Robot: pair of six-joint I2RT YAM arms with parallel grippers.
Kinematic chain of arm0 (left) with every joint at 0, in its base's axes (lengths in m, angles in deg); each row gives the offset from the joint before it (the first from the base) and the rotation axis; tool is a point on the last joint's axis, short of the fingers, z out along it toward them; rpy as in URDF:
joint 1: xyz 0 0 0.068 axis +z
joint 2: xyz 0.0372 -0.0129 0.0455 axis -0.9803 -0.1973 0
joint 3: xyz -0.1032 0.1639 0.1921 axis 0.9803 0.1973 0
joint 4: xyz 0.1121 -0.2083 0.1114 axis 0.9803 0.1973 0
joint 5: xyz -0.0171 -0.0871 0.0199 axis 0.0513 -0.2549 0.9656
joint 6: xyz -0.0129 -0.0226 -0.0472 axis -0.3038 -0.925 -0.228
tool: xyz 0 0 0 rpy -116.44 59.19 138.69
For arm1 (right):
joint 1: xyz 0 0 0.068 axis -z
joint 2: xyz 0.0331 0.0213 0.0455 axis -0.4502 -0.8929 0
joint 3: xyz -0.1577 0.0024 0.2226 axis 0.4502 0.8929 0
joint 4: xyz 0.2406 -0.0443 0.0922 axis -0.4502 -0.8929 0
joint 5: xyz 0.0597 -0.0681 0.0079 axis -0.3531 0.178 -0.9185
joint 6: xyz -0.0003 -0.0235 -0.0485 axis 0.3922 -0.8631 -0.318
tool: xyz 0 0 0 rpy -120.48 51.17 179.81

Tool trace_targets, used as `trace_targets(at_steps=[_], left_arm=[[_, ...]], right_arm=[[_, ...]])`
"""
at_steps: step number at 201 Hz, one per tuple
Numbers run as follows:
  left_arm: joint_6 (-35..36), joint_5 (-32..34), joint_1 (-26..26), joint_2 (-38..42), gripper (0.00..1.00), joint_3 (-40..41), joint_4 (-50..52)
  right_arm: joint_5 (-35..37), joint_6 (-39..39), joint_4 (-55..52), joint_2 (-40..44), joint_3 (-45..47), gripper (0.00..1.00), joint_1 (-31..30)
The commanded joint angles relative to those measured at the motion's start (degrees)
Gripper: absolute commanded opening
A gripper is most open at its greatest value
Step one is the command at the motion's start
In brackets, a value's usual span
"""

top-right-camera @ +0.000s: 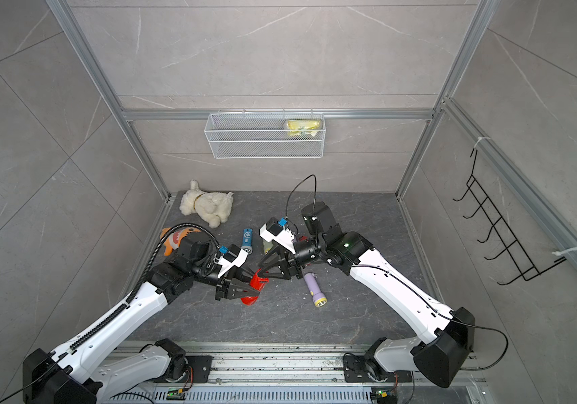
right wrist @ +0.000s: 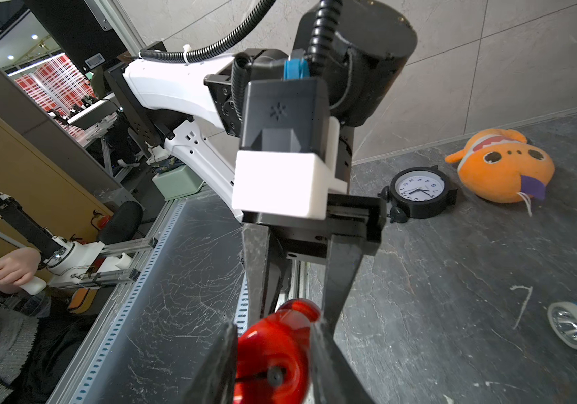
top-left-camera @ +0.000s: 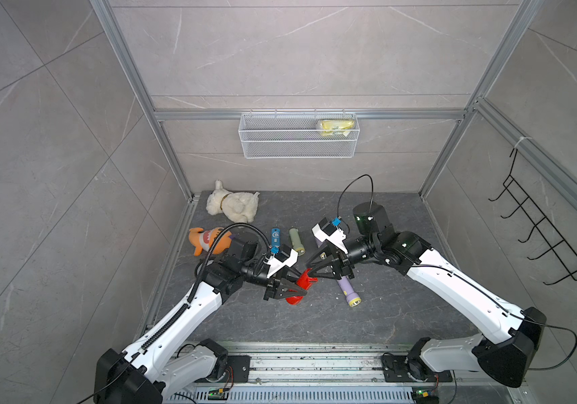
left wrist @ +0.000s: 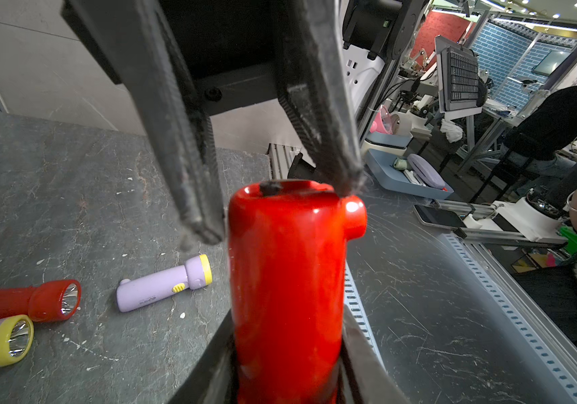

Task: Close the plug at the bottom of the flashlight
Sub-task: Close the plug of the flashlight.

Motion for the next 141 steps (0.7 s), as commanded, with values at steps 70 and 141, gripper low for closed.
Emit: trace_targets(at_steps=[70,141], left_arm=[[1.3,-2.7,0.2,1.8,0.0,-3.0,-1.4],[1.8,-2.7,0.2,2.0,0.0,-3.1,-0.5]], right_arm=[[-0.4,-2.7,-3.3,0.1,0.6,0.34,-0.2],[-2.7,-4.2,-4.9,1.5,1.0,0.37,0.8]])
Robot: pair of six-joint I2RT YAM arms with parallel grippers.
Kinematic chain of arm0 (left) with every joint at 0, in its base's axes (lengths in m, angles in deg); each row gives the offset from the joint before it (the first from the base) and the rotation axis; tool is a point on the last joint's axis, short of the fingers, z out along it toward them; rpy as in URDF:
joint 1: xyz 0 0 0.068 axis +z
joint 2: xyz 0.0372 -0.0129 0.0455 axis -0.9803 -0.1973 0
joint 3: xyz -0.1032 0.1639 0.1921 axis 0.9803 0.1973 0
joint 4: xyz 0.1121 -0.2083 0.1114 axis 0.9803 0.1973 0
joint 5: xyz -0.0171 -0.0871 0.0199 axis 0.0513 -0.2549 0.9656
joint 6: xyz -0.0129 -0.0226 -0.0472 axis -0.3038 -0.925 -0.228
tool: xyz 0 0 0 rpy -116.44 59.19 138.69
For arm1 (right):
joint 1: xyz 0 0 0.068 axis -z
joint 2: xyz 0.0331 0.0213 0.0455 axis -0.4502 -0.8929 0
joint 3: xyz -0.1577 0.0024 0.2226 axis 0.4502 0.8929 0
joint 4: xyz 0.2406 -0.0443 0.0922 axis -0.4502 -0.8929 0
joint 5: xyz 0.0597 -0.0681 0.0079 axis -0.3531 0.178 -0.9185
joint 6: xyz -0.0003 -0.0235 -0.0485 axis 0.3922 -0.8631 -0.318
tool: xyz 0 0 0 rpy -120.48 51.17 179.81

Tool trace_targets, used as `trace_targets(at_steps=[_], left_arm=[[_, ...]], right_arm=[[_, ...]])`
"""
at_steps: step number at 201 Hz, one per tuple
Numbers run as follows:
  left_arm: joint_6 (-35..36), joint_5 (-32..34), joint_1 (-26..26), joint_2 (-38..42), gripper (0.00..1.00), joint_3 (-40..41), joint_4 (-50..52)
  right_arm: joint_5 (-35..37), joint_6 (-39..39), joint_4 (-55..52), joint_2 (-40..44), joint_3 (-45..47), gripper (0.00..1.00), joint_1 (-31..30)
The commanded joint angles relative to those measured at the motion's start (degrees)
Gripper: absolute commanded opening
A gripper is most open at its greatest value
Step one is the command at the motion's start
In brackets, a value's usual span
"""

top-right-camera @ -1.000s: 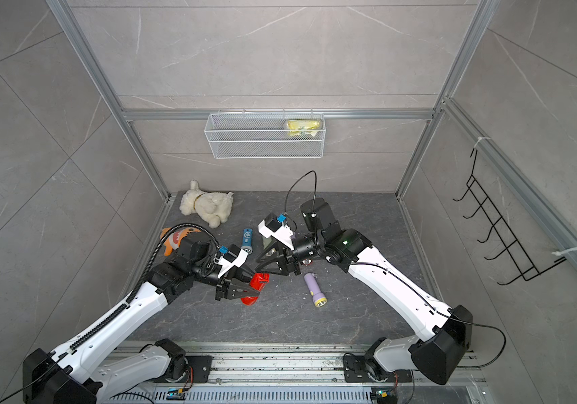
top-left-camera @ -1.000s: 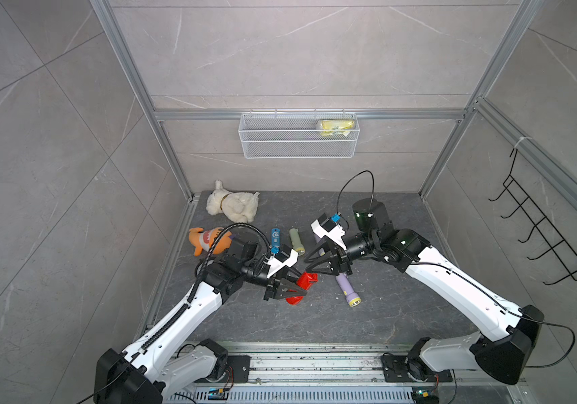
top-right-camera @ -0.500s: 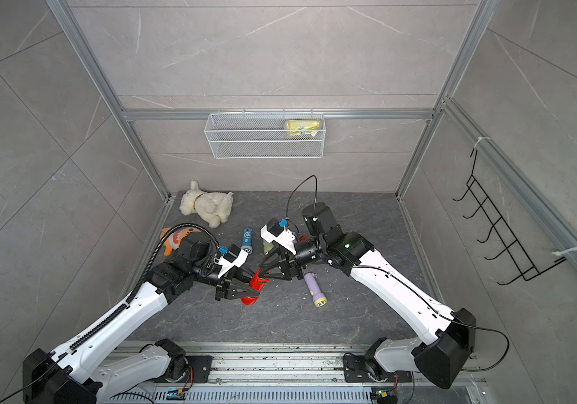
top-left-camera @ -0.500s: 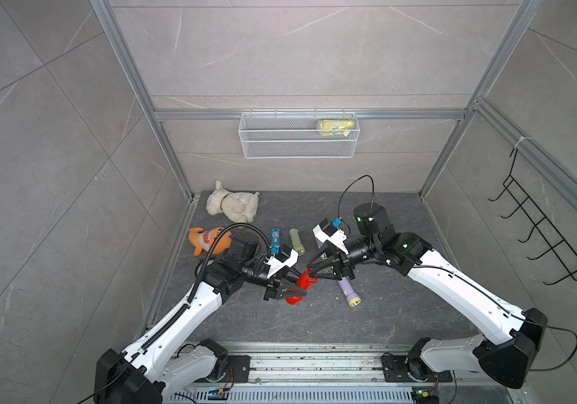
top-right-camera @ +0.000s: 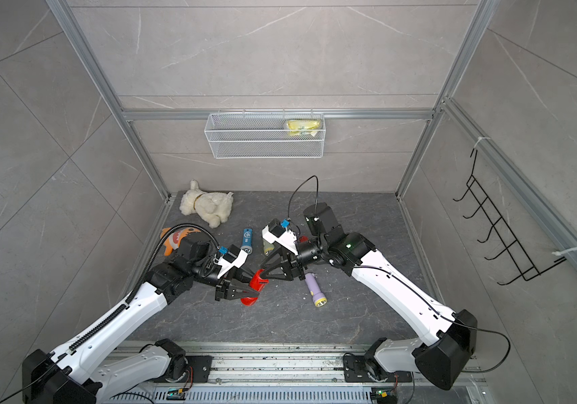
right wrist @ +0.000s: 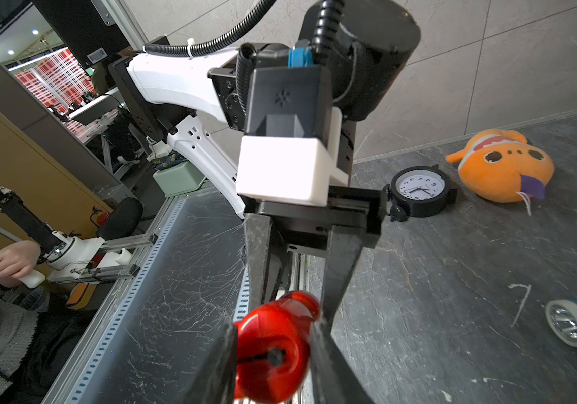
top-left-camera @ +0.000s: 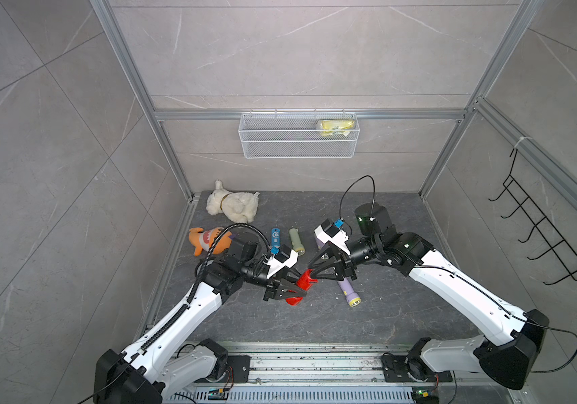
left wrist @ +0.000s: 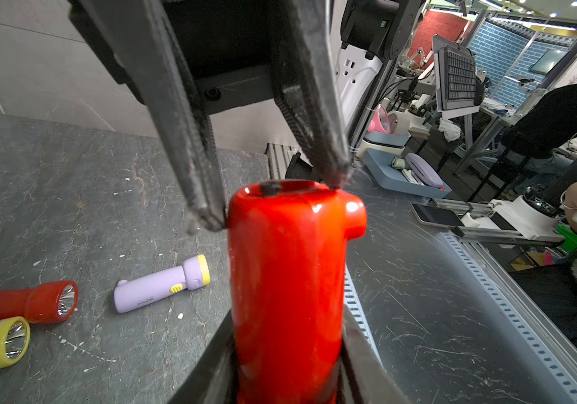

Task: Close the plug at the bottom of the flashlight
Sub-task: Close the plug of the flashlight.

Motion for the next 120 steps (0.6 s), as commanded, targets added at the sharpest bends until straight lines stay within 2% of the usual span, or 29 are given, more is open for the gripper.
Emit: trace_targets(at_steps=[1,49,120], left_arm=[[1.3,-2.6,0.2,1.7,0.0,-3.1,-1.1],[1.3,-3.0,0.2,1.5,0.0,-3.1,-1.1],[1.2,-3.1,0.2,2.0,0.0,-2.9,-1.1]], right_arm=[[-1.8,-2.1,-3.5,1.1,0.6,0.37,0.1],[-3.0,-1.6,-2.7,-0.4,0.5,0.32,0.2],[-4.4,-2.1,-2.2,-2.3,1.0,0.12,0.8]])
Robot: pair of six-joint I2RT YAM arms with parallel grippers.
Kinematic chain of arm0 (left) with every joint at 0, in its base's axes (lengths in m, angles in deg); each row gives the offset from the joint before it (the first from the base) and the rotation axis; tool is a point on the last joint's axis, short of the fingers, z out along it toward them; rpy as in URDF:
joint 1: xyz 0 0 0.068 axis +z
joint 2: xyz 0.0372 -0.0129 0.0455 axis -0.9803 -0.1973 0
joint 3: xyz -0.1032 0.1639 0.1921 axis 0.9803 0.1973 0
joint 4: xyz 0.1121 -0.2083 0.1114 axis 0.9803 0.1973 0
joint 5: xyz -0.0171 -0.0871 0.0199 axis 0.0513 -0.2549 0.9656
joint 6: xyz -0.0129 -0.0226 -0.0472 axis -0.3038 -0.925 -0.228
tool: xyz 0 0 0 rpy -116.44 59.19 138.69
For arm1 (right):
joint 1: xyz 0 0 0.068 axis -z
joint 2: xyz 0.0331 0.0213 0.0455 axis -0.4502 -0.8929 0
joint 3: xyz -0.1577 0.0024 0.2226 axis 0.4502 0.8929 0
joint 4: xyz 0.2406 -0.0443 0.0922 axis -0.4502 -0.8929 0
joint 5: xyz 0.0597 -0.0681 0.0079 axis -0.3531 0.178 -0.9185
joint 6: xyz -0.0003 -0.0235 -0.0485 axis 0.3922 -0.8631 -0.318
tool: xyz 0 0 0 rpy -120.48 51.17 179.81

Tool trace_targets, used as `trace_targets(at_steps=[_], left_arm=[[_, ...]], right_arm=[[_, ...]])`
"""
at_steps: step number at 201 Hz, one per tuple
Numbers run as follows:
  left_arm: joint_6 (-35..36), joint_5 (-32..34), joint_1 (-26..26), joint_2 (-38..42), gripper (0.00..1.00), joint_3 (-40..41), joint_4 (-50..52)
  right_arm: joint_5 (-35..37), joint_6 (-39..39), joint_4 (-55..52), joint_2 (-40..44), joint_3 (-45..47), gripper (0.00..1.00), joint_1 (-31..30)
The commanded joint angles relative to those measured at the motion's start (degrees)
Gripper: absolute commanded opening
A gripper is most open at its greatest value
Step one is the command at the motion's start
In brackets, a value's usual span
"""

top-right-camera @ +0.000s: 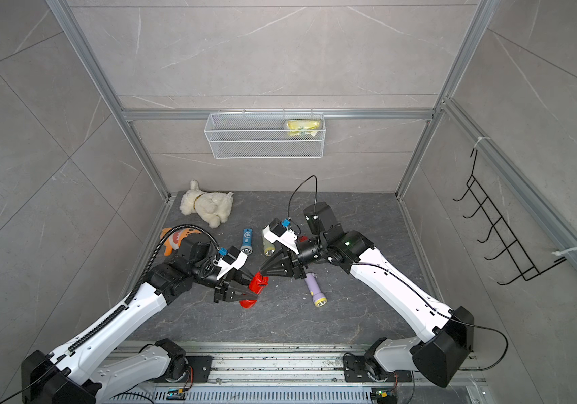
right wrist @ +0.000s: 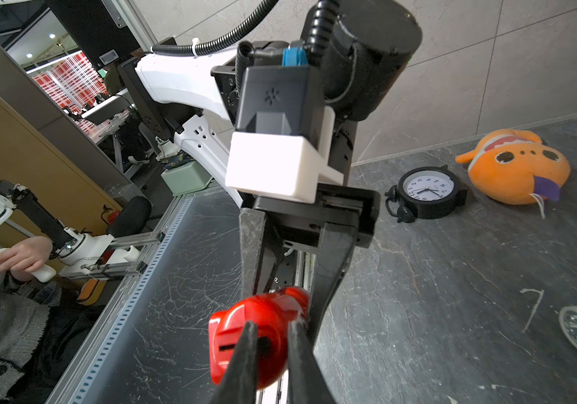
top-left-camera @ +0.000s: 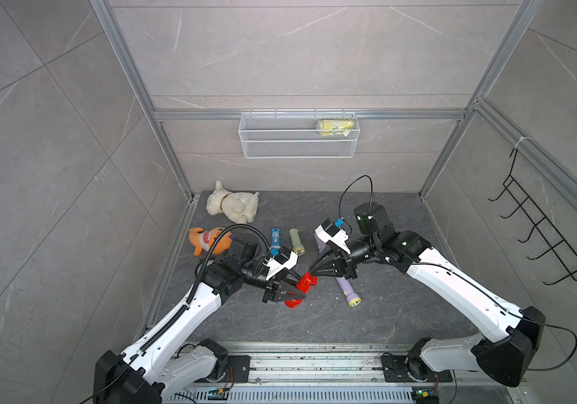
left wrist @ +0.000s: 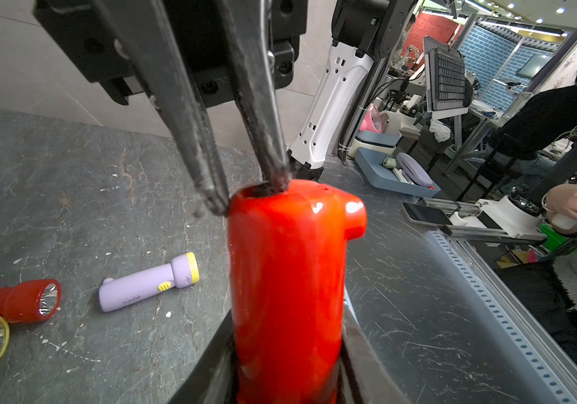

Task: Close the plug at the bottom of the flashlight
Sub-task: Close the plug of the flashlight, then place the flashlight at the center of the board.

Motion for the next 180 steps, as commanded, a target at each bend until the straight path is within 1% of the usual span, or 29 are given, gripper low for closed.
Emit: trace_targets(at_steps=[1,30,36,46,54,89,106,122,144,164,180], left_arm=[[0.7,-2.0,0.3,1.8,0.0,-2.9,-3.8],[0.5,-2.3,0.2,1.8,0.0,-2.9,-3.8],[0.5,-2.3,0.3,1.9,0.0,-2.8,-3.8],[0.5,-2.3,0.2,1.9,0.0,-2.9,-3.9],[0.4,-2.3,0.2,2.0,0.0,-2.7,-3.9],[-0.5,-2.2,0.3,2.2,0.0,-2.6,-4.2],[-2.0,0.2,0.3,2.9,0.0,-2.6,-4.4],[-6.6,6.8,0.2,3.9,0.0,-1.7,-6.0],[-16.2,21.2,0.3,6.7,0.0,0.8,-7.5],[-26.9,39.4,0.2,10.3,0.0,4.2,-7.1],[-36.7,54.4,0.3,12.9,0.0,6.2,-3.5]], right_arm=[[-1.5,-0.5,-1.8,-1.1,1.0,0.11,-0.2],[-2.5,1.0,0.5,-1.2,1.8,0.1,1.5],[-3.1,1.6,1.1,-1.3,1.8,0.11,2.1],[-4.0,2.9,2.6,-1.5,1.7,0.21,3.1],[-5.2,4.5,4.5,-1.6,1.9,0.25,4.0],[-6.2,9.1,10.8,-1.5,2.8,0.29,6.8],[-3.9,10.7,12.2,-1.7,3.7,0.3,7.5],[0.9,11.5,12.2,-1.4,4.2,0.3,7.7],[8.4,12.9,13.3,0.7,5.9,0.3,7.7],[15.6,15.3,15.8,4.1,8.5,0.3,7.7],[21.1,17.5,17.4,6.6,10.6,0.3,7.7]])
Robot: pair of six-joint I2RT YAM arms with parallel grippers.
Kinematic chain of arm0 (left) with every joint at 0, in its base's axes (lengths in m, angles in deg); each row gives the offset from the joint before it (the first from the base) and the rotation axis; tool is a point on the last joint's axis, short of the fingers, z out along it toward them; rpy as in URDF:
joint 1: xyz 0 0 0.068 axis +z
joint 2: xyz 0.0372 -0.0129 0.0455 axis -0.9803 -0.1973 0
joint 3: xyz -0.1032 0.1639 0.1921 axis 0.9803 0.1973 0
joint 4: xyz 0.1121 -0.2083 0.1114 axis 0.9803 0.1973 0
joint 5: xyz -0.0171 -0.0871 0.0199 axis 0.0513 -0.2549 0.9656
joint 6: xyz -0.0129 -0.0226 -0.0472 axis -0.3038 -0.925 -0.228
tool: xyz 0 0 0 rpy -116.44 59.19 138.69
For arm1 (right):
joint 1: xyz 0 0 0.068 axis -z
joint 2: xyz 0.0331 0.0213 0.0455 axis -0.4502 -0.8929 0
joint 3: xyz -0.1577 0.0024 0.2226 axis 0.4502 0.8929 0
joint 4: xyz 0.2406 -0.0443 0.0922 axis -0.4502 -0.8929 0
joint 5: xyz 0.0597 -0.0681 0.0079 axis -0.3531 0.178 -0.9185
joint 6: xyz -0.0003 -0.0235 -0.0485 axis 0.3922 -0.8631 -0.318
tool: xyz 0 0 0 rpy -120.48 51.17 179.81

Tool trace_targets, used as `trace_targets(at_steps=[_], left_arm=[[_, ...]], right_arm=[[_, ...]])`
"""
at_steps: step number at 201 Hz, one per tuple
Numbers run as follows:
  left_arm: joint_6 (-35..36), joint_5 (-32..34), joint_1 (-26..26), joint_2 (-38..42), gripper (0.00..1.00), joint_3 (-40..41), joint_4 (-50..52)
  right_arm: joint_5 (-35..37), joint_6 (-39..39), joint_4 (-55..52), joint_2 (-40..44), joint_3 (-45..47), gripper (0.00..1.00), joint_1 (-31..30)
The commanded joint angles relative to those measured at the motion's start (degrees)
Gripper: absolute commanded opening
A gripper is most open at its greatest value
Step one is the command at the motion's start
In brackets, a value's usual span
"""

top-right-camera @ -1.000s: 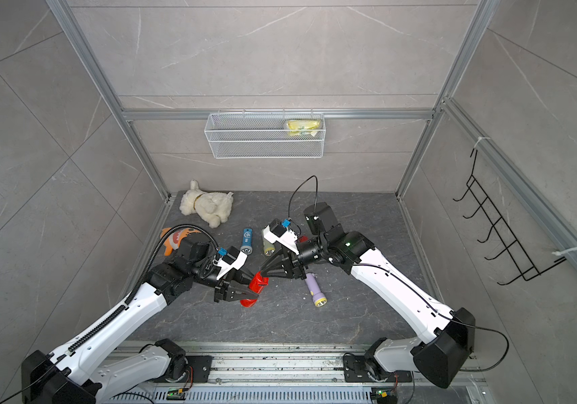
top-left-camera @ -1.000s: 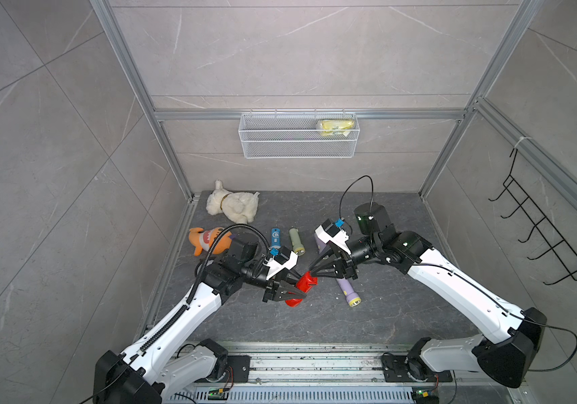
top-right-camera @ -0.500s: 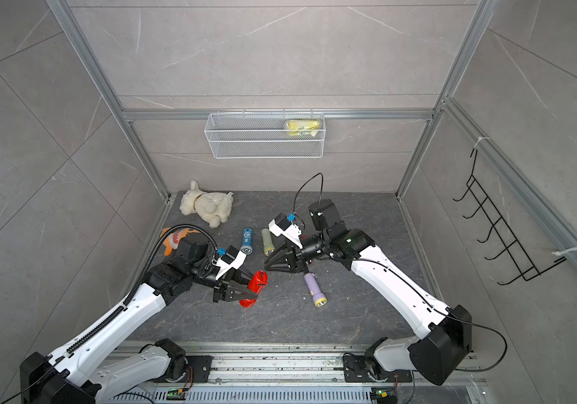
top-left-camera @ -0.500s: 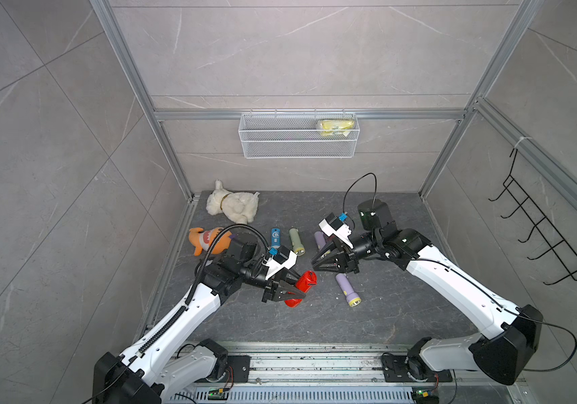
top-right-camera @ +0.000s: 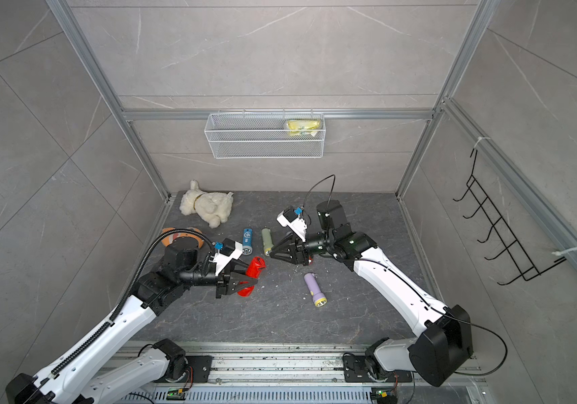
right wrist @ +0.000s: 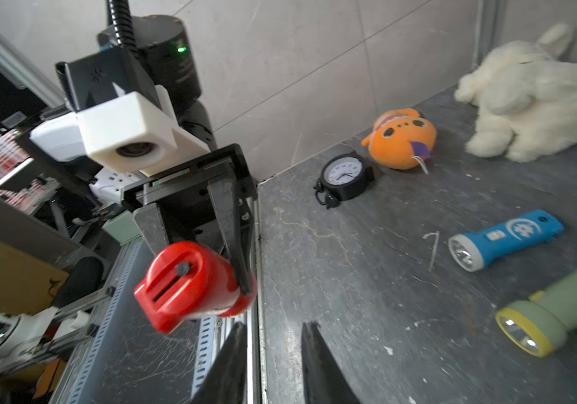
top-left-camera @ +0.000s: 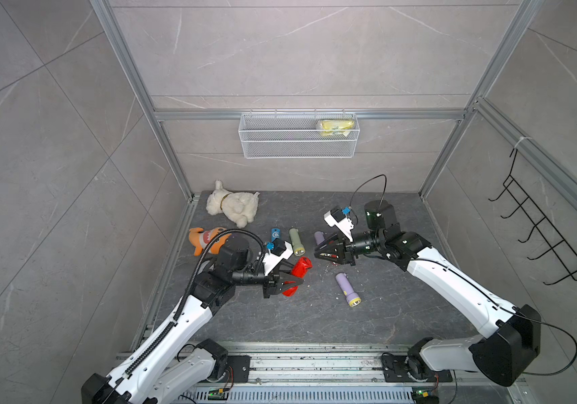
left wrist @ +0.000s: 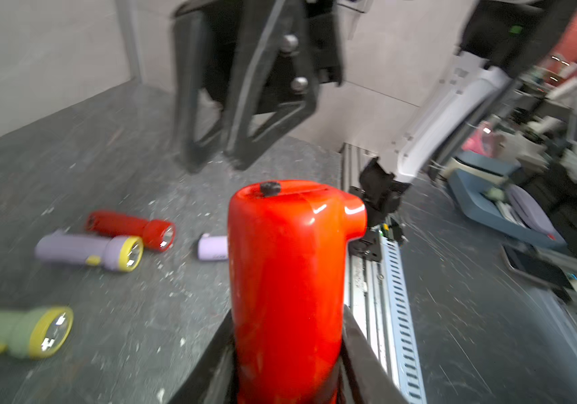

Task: Close the plug at the bottom of the flashlight
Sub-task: Place the flashlight at the center of the board.

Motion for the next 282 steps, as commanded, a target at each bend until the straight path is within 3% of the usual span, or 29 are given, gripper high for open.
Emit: trace_targets(at_steps=[1,16,43,81,115,149,181,250,267,282], left_arm=[[-19.1,27.6,0.3,3.8,0.0,2.5,2.0],[-27.7,37.2,0.2,4.8,0.0,3.0,7.4],[-38.8,44.9,0.2,5.2,0.0,4.2,13.1],[-48.9,45.4,0.2,1.7,0.0,8.0,13.1],[-56.2,45.2,0.2,-6.8,0.0,12.2,11.5],[-55.9,47.4,0.2,-15.3,0.0,11.3,9.1],[-52.5,45.1,0.2,-23.2,0.04,7.8,7.3],[-46.5,42.2,0.2,-39.4,0.0,-1.3,5.6],[-45.6,42.0,0.3,-41.2,0.45,-3.0,6.9],[-45.7,42.6,0.2,-41.3,0.57,-3.2,7.2]], right_arm=[[11.3,4.4,4.3,5.3,2.5,0.3,0.1],[15.3,6.4,5.9,7.7,4.6,0.3,0.1],[21.1,9.2,7.2,11.6,7.4,0.29,0.1],[24.4,10.4,3.8,13.4,8.0,0.29,0.1],[24.7,11.4,3.0,15.0,9.5,0.29,0.1],[23.7,11.5,1.5,15.3,8.5,0.29,0.1],[23.7,11.8,-0.7,15.7,8.6,0.29,0.1],[24.7,11.7,-2.7,16.8,9.4,0.3,0.1],[25.3,11.4,-3.2,17.0,9.6,0.3,0.1],[25.6,11.2,-3.5,16.8,9.6,0.3,0.1]])
